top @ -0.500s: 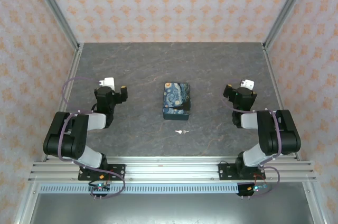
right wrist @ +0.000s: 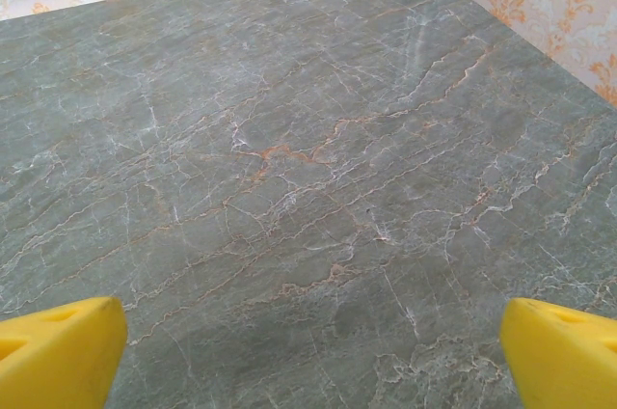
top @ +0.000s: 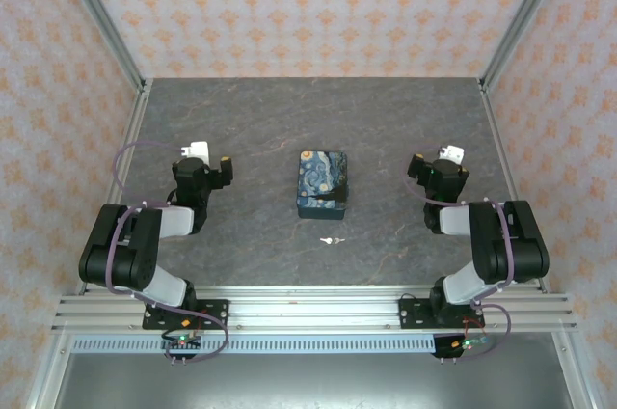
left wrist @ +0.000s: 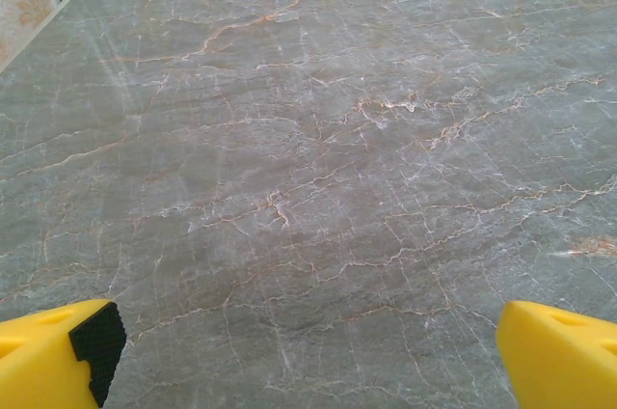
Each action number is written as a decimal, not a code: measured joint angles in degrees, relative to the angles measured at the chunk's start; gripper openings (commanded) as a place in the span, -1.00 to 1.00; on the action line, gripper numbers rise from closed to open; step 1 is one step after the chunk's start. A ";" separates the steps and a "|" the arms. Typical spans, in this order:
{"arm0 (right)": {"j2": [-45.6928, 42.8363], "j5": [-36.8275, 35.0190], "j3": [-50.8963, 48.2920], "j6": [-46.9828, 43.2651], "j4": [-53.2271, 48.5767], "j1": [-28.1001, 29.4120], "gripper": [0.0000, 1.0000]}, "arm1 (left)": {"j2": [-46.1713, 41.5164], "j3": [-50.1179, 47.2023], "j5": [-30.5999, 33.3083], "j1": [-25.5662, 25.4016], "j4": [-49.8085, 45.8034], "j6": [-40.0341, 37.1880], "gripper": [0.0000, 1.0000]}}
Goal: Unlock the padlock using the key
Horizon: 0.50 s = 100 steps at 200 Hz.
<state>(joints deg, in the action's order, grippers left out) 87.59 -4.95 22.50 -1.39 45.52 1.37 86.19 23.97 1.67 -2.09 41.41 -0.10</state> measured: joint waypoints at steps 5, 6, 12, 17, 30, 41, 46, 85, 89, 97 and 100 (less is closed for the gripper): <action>0.00 0.00 0.00 0.02 0.00 -0.02 0.98 | 0.00 0.00 0.00 0.00 0.00 0.00 1.00; 0.00 0.00 0.00 0.02 0.00 -0.02 0.99 | 0.02 0.00 0.00 0.00 0.00 0.00 1.00; 0.00 0.00 0.00 0.02 0.00 -0.02 0.98 | 0.02 0.00 0.00 0.00 0.02 0.00 1.00; 0.00 0.02 0.00 0.02 0.00 0.00 0.99 | 0.00 0.00 0.00 0.00 0.00 0.00 1.00; 0.00 0.00 0.00 0.02 0.00 -0.02 0.98 | -0.09 0.35 0.02 0.00 -0.94 0.02 1.00; -0.28 -0.24 0.00 0.07 -0.33 0.00 0.98 | -0.59 1.73 0.13 0.00 -4.13 0.04 1.00; -1.01 -0.63 0.04 0.26 -1.44 -0.02 0.98 | -1.03 2.71 0.26 0.00 -5.99 0.11 1.00; -13.90 -2.32 6.69 6.03 -18.47 -0.09 0.98 | -5.92 10.21 0.70 0.00 -17.88 1.90 1.00; -15.26 -2.29 7.72 7.17 -19.85 -0.15 0.98 | -6.34 11.04 0.72 0.00 -19.26 2.32 1.00; -18.21 -1.29 9.57 9.81 -22.47 -0.26 0.98 | -7.06 12.74 0.70 0.00 -22.18 3.32 1.00; -19.06 -0.83 10.12 10.78 -23.28 -0.31 0.98 | -7.30 13.44 0.68 0.00 -23.50 3.74 1.00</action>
<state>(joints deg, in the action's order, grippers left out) 68.53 -5.78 32.62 9.39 22.24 1.06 78.89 37.41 2.35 -2.09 17.91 3.64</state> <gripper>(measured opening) 0.992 0.998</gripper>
